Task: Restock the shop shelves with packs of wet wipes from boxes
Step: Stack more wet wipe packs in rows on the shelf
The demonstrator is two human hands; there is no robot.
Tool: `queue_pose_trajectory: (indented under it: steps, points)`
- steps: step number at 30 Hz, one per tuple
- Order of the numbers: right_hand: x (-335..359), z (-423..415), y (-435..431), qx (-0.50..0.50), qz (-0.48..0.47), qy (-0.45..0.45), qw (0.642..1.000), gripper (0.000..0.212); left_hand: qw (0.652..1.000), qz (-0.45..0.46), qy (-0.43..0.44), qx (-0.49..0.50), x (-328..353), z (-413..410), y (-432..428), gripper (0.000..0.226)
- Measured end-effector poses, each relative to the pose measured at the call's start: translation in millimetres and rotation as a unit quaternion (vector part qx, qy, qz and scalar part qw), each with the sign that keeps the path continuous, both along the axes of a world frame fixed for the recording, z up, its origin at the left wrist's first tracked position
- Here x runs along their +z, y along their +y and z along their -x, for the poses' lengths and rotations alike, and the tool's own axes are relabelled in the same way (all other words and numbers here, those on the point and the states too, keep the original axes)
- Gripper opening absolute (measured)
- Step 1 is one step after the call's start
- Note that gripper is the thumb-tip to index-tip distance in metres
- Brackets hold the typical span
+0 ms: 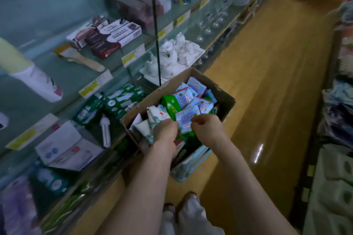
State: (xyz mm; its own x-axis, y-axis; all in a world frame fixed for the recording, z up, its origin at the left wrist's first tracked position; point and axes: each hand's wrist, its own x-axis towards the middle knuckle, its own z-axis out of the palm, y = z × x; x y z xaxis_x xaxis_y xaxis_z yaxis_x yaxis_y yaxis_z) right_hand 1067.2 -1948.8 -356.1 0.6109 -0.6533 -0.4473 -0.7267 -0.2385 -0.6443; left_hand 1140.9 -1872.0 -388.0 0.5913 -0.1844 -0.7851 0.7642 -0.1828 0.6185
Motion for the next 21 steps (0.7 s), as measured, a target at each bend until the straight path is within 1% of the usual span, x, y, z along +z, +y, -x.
queue_pose_trajectory:
  steps: [3, 5, 6, 12, 16, 18, 20, 21]
  points:
    - [-26.6, -20.0, -4.7, 0.040, -0.027, 0.016, 0.999, 0.030, 0.999, -0.025, 0.023, 0.035, -20.6, -13.9, 3.3, 0.012]
    - [-42.5, -33.1, -7.9, 0.065, -0.050, 0.030, 0.996, 0.033, 0.997, -0.034, 0.041, 0.057, -31.6, -22.4, 3.9, 0.024]
    - [-50.5, -39.4, -9.9, 0.074, -0.061, 0.035, 0.995, 0.034, 0.996, -0.040, 0.044, 0.062, -36.6, -27.5, 2.8, 0.026]
    - [-93.0, -76.1, -17.6, 0.131, -0.099, 0.072, 0.984, 0.039, 0.994, -0.072, 0.054, 0.069, -63.0, -59.3, -1.0, 0.028]
    - [-114.5, -101.7, -17.5, 0.155, -0.099, 0.085, 0.979, 0.045, 0.988, -0.109, 0.029, 0.104, -81.6, -77.1, 0.5, 0.018]
    - [-125.5, -114.6, -15.3, 0.157, -0.092, 0.083, 0.980, 0.047, 0.987, -0.121, 0.015, 0.103, -93.1, -86.0, 3.7, 0.023]
    - [-135.4, -124.5, -11.6, 0.164, -0.090, 0.097, 0.978, 0.057, 0.985, -0.142, 0.008, 0.095, -102.6, -91.8, 7.3, 0.028]
    - [-139.5, -128.0, -9.6, 0.167, -0.098, 0.106, 0.975, 0.064, 0.984, -0.154, 0.011, 0.087, -104.5, -93.3, 8.5, 0.026]
